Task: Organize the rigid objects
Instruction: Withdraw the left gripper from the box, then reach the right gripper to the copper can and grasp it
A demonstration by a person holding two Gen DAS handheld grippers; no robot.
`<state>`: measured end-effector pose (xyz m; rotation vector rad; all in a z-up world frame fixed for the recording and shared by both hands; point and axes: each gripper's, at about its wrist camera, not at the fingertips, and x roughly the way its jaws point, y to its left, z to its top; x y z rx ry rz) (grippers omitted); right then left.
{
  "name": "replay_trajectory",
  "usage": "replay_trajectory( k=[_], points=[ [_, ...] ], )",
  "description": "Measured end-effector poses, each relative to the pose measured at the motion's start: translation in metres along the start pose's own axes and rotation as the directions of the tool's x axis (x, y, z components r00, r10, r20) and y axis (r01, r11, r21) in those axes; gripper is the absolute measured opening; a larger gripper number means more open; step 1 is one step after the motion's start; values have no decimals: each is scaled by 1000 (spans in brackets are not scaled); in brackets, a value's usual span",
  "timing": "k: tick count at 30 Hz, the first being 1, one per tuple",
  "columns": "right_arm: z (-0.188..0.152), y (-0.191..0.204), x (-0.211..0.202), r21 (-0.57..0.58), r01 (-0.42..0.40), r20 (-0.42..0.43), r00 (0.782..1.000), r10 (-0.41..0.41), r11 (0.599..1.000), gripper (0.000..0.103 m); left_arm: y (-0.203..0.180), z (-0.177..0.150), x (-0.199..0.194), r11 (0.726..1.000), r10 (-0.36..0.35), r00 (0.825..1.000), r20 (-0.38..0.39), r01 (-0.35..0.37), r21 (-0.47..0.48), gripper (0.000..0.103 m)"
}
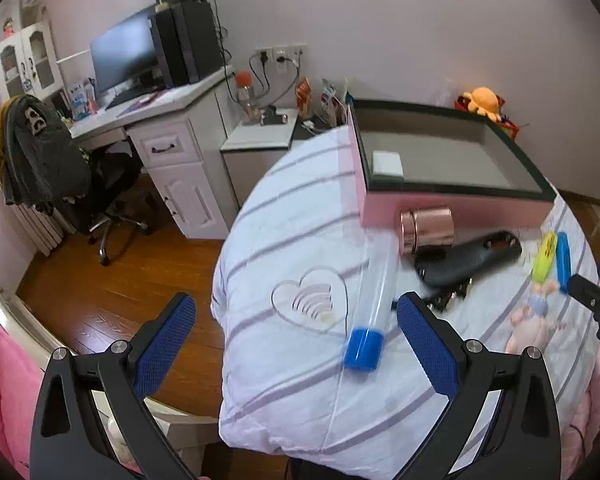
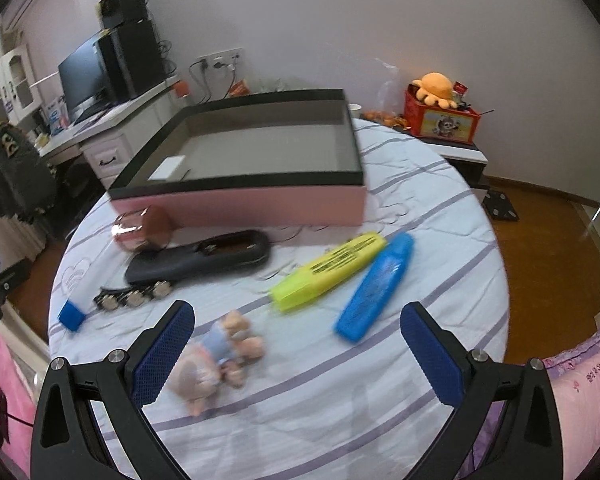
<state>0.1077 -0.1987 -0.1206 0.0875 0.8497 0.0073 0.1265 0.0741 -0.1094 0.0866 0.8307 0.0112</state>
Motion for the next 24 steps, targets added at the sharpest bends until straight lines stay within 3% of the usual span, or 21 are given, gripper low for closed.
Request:
replay_trajectory(
  k=[8, 17, 24],
  points=[
    [-8, 24, -2, -48, -14, -8, 1000, 14, 999, 103, -8, -21, 23, 999, -24, 998, -65, 26, 38, 102],
    [0, 27, 3, -58, -22, -11, 1000, 22, 998, 103, -15, -13, 35, 998, -44, 997, -59, 47, 39, 102],
    [18, 54, 13, -91, -68, -2, 998, 68, 994, 103, -9, -11, 26, 997, -57, 998, -36, 58, 40, 102]
  ],
)
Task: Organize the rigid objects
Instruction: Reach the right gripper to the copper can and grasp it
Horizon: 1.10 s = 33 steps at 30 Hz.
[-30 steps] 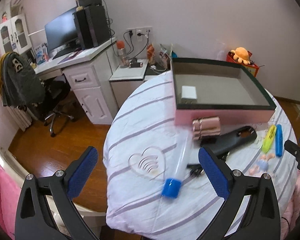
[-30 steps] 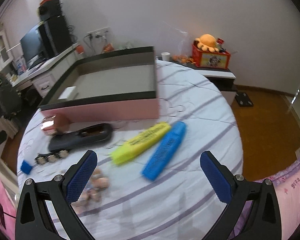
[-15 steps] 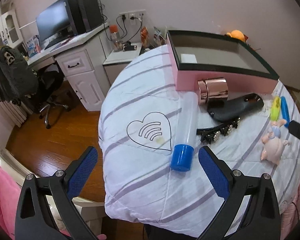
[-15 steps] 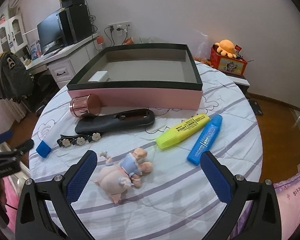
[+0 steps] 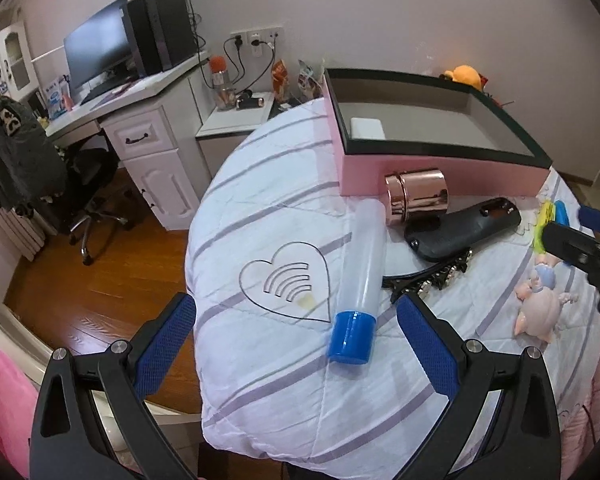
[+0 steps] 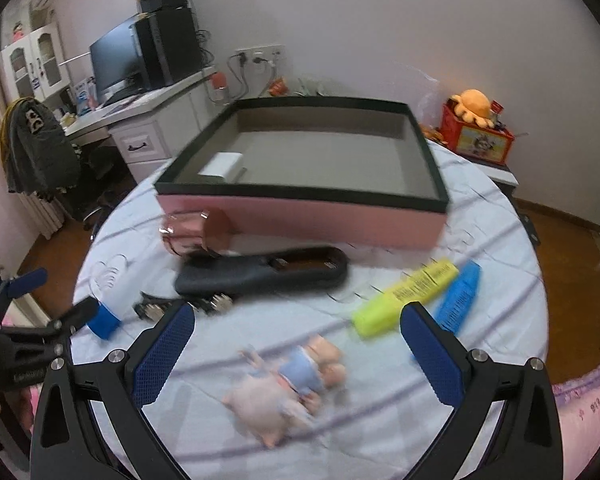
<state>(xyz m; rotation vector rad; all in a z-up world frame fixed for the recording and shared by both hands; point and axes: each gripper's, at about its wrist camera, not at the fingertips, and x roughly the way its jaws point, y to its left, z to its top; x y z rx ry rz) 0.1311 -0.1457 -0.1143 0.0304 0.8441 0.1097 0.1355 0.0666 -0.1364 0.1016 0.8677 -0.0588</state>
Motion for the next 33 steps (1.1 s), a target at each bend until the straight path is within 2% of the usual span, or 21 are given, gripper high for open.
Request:
replay_trajectory(
  k=[8, 15, 22, 24, 29, 33],
  points=[
    [23, 43, 30, -22, -52, -13, 999, 52, 998, 103, 21, -1, 0, 1000, -3, 1000, 1, 3, -7, 102],
    [43, 73, 64, -15, 7, -48, 999, -8, 1000, 103, 37, -1, 3, 1000, -25, 1000, 1, 25, -9, 102],
    [47, 82, 100, 5, 76, -111, 991, -75, 997, 103, 44, 3, 11, 999, -52, 999, -2, 52, -6, 102],
    [46, 77, 104, 25, 62, -120, 991, -59, 998, 98, 43, 4, 13, 998, -62, 998, -2, 62, -1, 102],
    [47, 66, 103, 45, -17, -134, 991, 23, 999, 66, 36, 9, 16, 996, -85, 996, 3, 85, 11, 102],
    [43, 55, 98, 58, -54, -138, 988, 61, 997, 63, 28, 13, 18, 995, -96, 995, 6, 96, 24, 102]
  ],
)
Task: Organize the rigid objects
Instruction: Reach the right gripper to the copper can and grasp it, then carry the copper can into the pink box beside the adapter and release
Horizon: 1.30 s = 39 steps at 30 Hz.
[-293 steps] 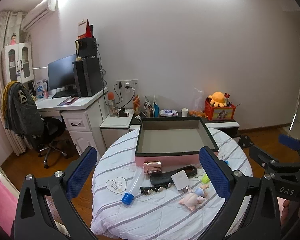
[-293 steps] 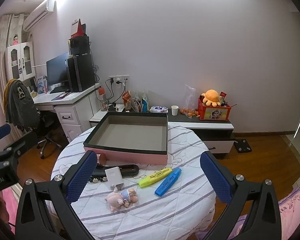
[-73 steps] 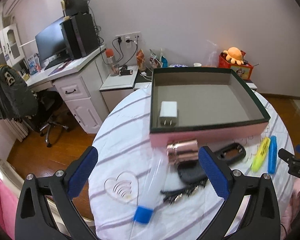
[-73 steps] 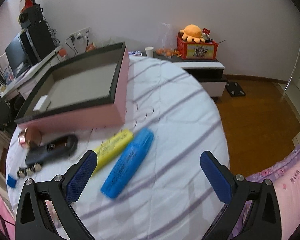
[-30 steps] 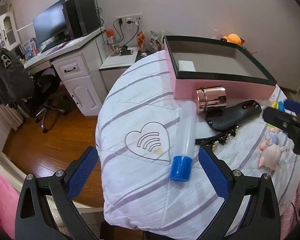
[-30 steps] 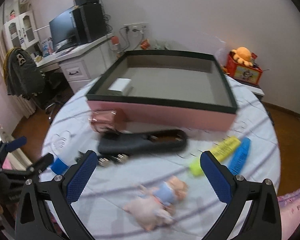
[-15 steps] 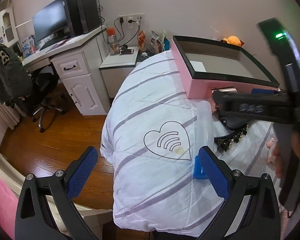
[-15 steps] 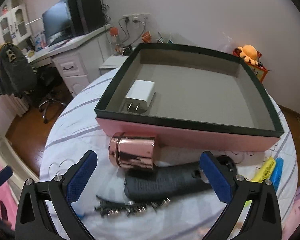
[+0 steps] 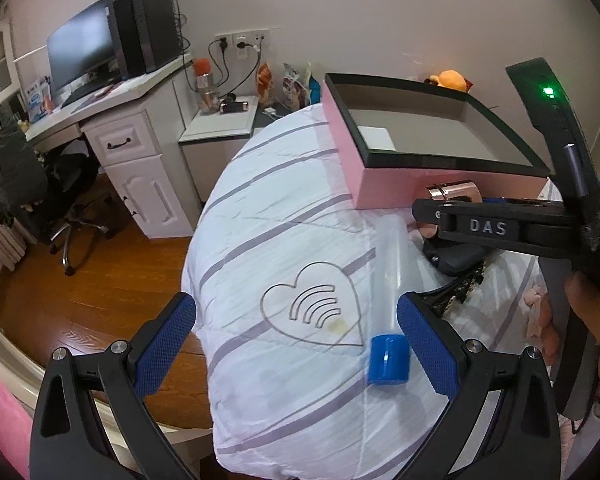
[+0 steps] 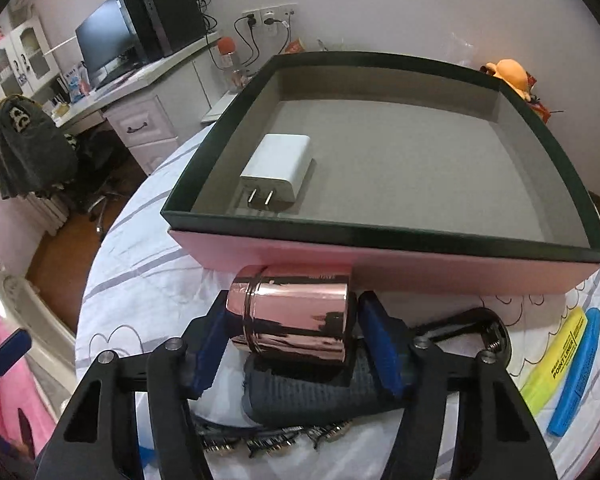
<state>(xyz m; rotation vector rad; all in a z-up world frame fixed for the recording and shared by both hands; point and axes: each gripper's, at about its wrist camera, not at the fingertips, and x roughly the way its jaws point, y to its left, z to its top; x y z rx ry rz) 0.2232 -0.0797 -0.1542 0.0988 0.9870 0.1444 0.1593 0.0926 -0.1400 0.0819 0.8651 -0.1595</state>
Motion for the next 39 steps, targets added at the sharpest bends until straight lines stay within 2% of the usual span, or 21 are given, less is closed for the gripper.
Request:
replay_trajectory(
  k=[8, 14, 16, 19, 24, 28, 30, 33, 39],
  points=[
    [-6, -23, -19, 17, -137, 3, 991, 137, 990, 63, -16, 7, 1, 1000, -10, 1000, 3, 10, 16, 102],
    [13, -18, -55, -74, -189, 53, 980, 193, 979, 63, -28, 20, -2, 1000, -17, 999, 35, 17, 19, 102],
    [29, -20, -61, -95, -181, 71, 980, 188, 979, 63, -30, 25, -2, 1000, -20, 999, 44, 20, 16, 102],
    [54, -24, -58, -129, -128, 84, 987, 139, 983, 63, -32, 32, 0, 1000, -20, 998, 54, 20, 6, 102],
    [83, -33, -21, -168, -98, 7, 995, 101, 981, 63, -34, 45, 8, 1000, -18, 998, 59, 17, 4, 102],
    [93, -39, 2, -187, -100, -44, 995, 93, 977, 60, -33, 52, 21, 1000, -16, 999, 42, 16, -5, 102],
    [98, -41, 12, -202, -72, -59, 996, 61, 977, 59, -34, 56, 28, 1000, -18, 999, 32, 18, -8, 102],
    [96, -43, 25, -212, -89, -101, 992, 69, 973, 58, -36, 58, 35, 1000, -19, 1000, 21, 19, -4, 102],
    [92, -47, 22, -226, -115, -108, 990, 92, 967, 57, -40, 60, 46, 1000, -22, 1000, 2, 22, 3, 102]
  ],
)
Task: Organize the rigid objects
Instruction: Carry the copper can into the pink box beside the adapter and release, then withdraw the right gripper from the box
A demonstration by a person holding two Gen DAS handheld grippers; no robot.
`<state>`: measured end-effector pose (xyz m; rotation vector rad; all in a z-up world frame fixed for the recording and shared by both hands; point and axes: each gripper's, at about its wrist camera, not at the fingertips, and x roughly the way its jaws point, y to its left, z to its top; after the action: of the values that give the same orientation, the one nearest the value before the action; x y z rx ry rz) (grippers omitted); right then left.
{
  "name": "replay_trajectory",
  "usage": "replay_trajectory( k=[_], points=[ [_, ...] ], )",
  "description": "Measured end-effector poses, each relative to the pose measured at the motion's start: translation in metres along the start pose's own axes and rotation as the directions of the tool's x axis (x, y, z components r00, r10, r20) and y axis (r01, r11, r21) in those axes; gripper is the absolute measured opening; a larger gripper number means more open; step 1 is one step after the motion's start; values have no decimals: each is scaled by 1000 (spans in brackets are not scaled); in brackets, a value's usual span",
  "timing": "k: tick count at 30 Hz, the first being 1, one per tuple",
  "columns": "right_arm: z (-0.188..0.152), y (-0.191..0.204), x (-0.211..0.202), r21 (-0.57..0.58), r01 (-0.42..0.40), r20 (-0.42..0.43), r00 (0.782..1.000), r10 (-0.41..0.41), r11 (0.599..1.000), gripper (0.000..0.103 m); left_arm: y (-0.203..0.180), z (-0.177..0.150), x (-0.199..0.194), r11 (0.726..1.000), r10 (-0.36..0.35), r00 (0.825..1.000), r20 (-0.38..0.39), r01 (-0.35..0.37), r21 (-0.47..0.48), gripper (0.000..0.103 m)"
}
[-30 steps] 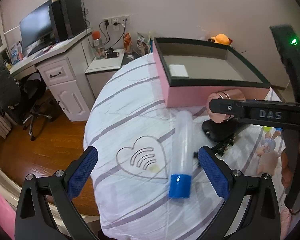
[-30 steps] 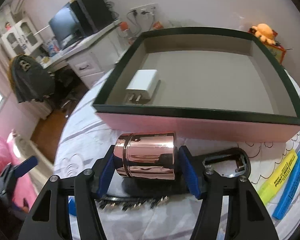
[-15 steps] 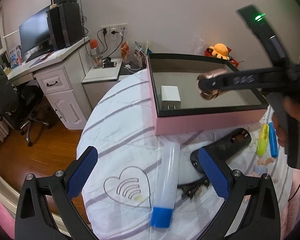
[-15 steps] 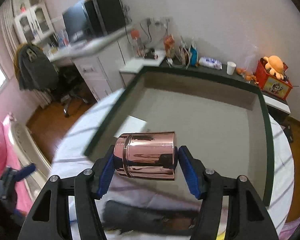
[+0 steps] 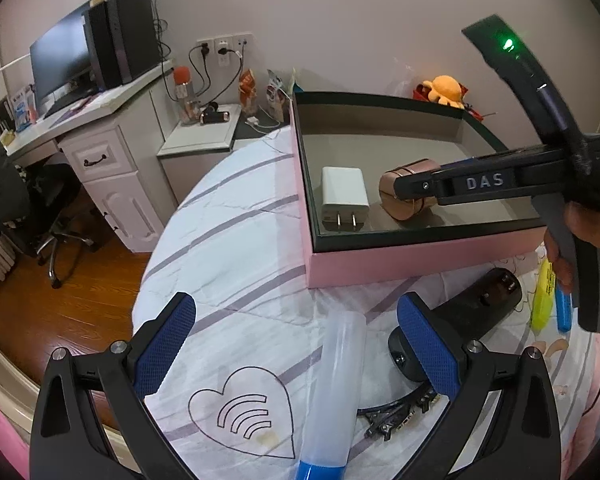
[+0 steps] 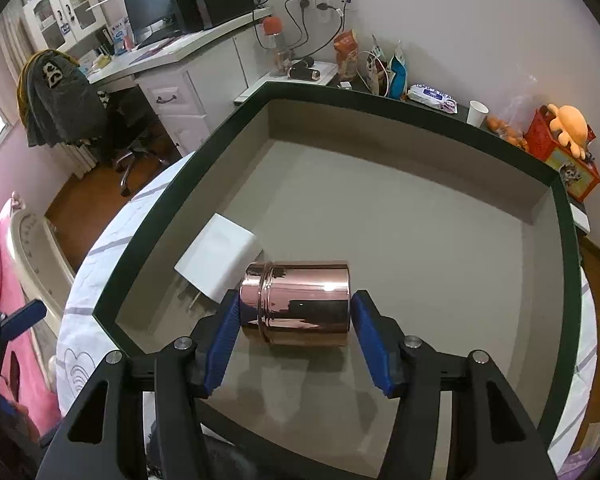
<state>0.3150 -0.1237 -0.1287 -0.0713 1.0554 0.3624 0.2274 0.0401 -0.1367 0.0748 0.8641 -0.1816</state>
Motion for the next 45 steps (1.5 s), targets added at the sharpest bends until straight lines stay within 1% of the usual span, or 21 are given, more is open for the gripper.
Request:
replay_trajectory(
  k=[5, 8, 9, 11, 13, 15, 16, 18, 20, 21, 23, 25, 26, 28, 29, 31, 33, 34, 38, 41, 45],
  points=[
    [2, -2, 2, -54, -50, -9, 999, 50, 997, 57, -3, -2, 3, 1000, 1, 1000, -14, -1, 1, 102],
    [1, 2, 1, -102, -131, -31, 991, 128, 986, 57, -7, -4, 0, 1000, -5, 1000, -13, 5, 3, 102],
    [0, 6, 1, -143, -146, -43, 989, 141, 979, 57, -9, -4, -1, 1000, -6, 1000, -13, 6, 7, 102],
    [0, 15, 1, -225, -125, -50, 992, 117, 966, 57, -12, -6, -3, 1000, -4, 1000, -13, 4, 18, 102],
    [1, 20, 4, -280, -113, -64, 993, 99, 953, 57, -14, -7, -3, 1000, -5, 1000, -15, 5, 22, 102],
    [2, 24, 2, -326, -66, -42, 998, 55, 943, 57, -15, -7, -3, 1000, -5, 1000, -18, 5, 19, 102],
    [2, 24, 2, -323, -57, -51, 998, 43, 945, 57, -16, -7, -3, 1000, -3, 1000, -20, 3, 17, 102],
    [1, 24, -6, -303, -35, -26, 999, 29, 952, 60, -15, -7, -4, 1000, -1, 1000, -18, 2, 9, 102],
    [-3, 22, -16, -274, 8, -2, 1000, -9, 962, 78, -14, -7, -5, 1000, 7, 1000, -20, -7, 1, 102],
    [-4, 18, -22, -236, 40, 20, 999, -36, 971, 80, -14, -7, -6, 1000, 12, 1000, -17, -12, 1, 102],
    [-8, 7, -34, -145, 62, 43, 997, -56, 987, 80, -12, -7, -6, 1000, 22, 1000, -20, -22, -2, 102],
    [-14, -3, -42, -84, 63, 56, 997, -58, 994, 80, -12, -7, -5, 1000, 26, 999, -21, -26, -4, 102],
    [-18, -7, -42, -52, 81, 53, 996, -78, 995, 80, -12, -6, -5, 1000, 27, 999, -21, -27, -7, 102],
    [-19, -16, -35, -22, 146, 39, 989, -145, 989, 80, -13, -6, -7, 1000, 27, 999, -18, -27, -10, 102],
    [-18, -19, -29, -11, 175, 19, 985, -174, 985, 80, -14, -6, -8, 1000, 26, 1000, -17, -26, -10, 102],
    [-16, -26, -19, 11, 183, 4, 983, -183, 983, 80, -16, -5, -9, 1000, 26, 1000, -15, -26, -4, 102],
    [-11, -30, -10, 22, 201, -11, 980, -200, 979, 80, -18, -6, -10, 1000, 29, 999, -14, -29, 5, 102],
    [-7, -31, -6, 26, 205, -4, 979, -205, 978, 80, -18, -6, -11, 1000, 29, 999, -16, -29, 8, 102],
    [4, -28, 7, 19, 168, -18, 986, -167, 986, 80, -19, -6, -9, 999, 36, 999, -23, -36, 12, 102],
    [8, -20, 13, 0, 156, -15, 988, -156, 988, 80, -19, -6, -7, 999, 39, 999, -28, -39, 12, 102],
    [11, -17, 18, -23, 184, -27, 983, -184, 983, 80, -17, -5, -4, 999, 41, 999, -32, -41, 8, 102]
  ],
)
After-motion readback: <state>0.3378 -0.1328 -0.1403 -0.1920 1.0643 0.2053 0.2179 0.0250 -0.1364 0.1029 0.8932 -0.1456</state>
